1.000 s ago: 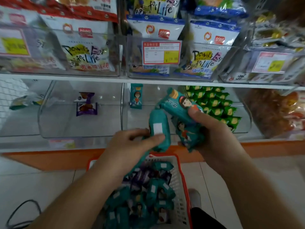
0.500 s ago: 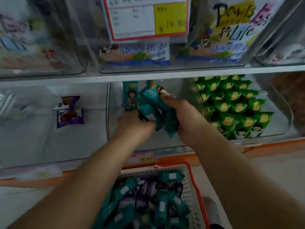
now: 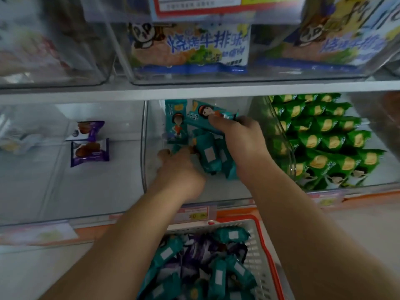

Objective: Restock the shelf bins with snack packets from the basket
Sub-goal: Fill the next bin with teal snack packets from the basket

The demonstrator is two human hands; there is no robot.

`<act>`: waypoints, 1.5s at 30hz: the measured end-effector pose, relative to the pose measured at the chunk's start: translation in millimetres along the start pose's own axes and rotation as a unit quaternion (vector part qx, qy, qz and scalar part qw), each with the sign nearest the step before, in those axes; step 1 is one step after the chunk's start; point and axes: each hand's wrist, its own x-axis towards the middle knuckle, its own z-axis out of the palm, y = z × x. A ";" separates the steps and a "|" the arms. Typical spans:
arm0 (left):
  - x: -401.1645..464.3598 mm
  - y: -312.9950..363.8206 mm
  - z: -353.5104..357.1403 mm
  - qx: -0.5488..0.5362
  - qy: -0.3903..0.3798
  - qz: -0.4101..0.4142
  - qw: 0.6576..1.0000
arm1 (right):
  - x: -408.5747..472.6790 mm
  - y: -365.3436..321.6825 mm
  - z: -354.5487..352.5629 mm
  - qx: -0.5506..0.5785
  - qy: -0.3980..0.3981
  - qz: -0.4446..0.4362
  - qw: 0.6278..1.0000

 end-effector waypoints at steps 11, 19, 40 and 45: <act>3.1 -6.5 4.2 0.013 0.044 0.054 0.997 | 19.1 8.1 0.9 -0.173 0.063 -0.031 0.982; 8.5 -3.8 0.2 -0.003 0.017 0.061 0.998 | 23.8 1.0 -2.3 -0.253 0.046 -0.051 0.965; 60.8 62.7 -30.4 -0.052 0.098 -0.036 0.993 | 49.1 7.9 17.8 -0.145 0.042 -0.046 0.987; 41.7 60.6 -32.4 -0.037 0.124 0.076 0.989 | 49.0 5.8 18.1 -0.122 0.045 -0.043 0.991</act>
